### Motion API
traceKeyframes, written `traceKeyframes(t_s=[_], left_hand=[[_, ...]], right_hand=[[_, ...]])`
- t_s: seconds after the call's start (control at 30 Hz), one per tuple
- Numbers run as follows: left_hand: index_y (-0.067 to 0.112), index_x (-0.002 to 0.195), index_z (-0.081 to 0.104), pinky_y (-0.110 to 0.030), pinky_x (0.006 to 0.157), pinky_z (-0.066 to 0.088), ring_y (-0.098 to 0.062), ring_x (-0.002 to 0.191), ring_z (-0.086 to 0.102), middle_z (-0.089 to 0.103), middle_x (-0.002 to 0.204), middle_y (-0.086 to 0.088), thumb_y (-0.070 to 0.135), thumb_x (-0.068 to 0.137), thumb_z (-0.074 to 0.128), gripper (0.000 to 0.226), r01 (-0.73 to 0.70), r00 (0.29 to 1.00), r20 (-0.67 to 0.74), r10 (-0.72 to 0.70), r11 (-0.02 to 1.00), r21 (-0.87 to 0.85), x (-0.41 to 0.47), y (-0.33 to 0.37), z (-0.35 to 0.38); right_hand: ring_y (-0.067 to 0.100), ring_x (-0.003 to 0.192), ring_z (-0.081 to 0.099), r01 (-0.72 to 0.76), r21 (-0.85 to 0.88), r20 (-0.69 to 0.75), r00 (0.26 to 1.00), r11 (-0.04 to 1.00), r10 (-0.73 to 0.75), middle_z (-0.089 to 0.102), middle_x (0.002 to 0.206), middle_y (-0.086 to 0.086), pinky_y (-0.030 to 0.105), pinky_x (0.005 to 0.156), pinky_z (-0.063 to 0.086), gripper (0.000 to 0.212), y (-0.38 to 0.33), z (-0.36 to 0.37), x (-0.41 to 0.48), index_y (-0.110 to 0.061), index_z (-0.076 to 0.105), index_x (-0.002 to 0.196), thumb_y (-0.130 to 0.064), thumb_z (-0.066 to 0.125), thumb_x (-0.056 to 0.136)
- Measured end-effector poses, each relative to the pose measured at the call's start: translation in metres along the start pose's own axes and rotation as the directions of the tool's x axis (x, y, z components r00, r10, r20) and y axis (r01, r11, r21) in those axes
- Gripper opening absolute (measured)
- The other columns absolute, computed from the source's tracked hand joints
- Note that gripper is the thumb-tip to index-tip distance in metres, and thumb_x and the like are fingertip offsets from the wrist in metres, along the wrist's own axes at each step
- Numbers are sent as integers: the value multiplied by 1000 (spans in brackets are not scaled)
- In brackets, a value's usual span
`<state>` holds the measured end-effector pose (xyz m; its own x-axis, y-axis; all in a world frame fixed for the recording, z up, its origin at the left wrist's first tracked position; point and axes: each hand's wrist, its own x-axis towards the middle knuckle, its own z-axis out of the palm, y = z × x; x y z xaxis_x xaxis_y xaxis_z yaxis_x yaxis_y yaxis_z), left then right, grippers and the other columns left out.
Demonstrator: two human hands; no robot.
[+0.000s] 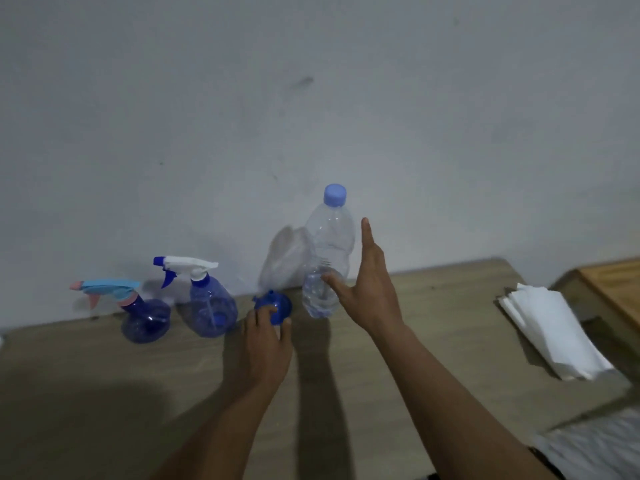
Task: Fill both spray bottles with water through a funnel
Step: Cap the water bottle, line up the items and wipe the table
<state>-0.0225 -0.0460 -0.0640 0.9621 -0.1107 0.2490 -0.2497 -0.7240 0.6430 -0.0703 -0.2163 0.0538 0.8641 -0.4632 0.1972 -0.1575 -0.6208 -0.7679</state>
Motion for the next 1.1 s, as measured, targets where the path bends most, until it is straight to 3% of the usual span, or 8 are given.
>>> traceKeyframes(t_s=[0.13,0.2,0.27,0.47,0.7,0.83,1.0,1.1], left_hand=[[9,89,64,-40,74,50,-32,82,66,69,88,-9,39,85,50,34,-104,986,115,124,981,-164,-13,12,-5],[11,86,64,-35,75,46,-29,83,64,67,87,-6,34,84,55,25,-192,955,188,230,960,-204,-12,33,-5],[11,92,64,-34,80,46,-26,90,63,66,94,-5,23,86,64,13,-272,900,291,325,940,-207,-8,61,-3],[14,118,60,-34,94,48,-24,110,60,62,116,-5,30,87,65,35,-526,682,484,548,828,-195,-9,160,22],[16,130,56,-30,101,45,-20,122,55,59,130,-2,33,89,61,45,-665,498,589,636,716,-211,-13,269,93],[20,131,55,-32,101,45,-19,124,53,59,130,1,35,87,62,47,-712,432,618,657,669,-215,-17,312,151],[25,129,55,-35,95,48,-20,122,53,59,127,4,32,85,62,44,-775,314,664,678,588,-233,-28,350,219],[28,131,55,-36,97,48,-19,126,50,56,134,7,25,88,61,44,-811,248,693,677,536,-235,-35,366,252]], right_hand=[[21,140,39,-82,-197,5,996,977,85,31,158,5,34,103,41,80,16,-20,-26,-18,19,158,-32,65,95],[26,138,43,-149,-304,-22,989,941,150,40,154,10,35,107,39,66,25,-38,-43,-10,33,153,-30,61,97],[28,136,47,-218,-378,-36,975,900,220,46,149,11,36,108,39,56,37,-59,-57,-7,43,147,-31,58,98],[30,124,54,-403,-483,-109,909,777,403,55,133,12,39,99,47,46,80,-138,-90,-6,53,132,-37,55,98],[28,107,61,-543,-518,-229,833,661,504,63,116,7,35,77,44,37,155,-224,-96,-12,57,111,-45,57,94],[30,109,61,-567,-536,-238,813,626,532,63,121,7,35,77,45,38,206,-256,-88,-10,57,118,-40,55,95],[31,116,59,-571,-521,-214,807,635,550,61,129,10,37,87,48,41,262,-263,-75,-12,54,128,-38,55,96],[31,110,61,-545,-513,-177,823,663,539,61,122,9,36,78,46,41,285,-253,-69,-14,54,123,-43,57,95]])
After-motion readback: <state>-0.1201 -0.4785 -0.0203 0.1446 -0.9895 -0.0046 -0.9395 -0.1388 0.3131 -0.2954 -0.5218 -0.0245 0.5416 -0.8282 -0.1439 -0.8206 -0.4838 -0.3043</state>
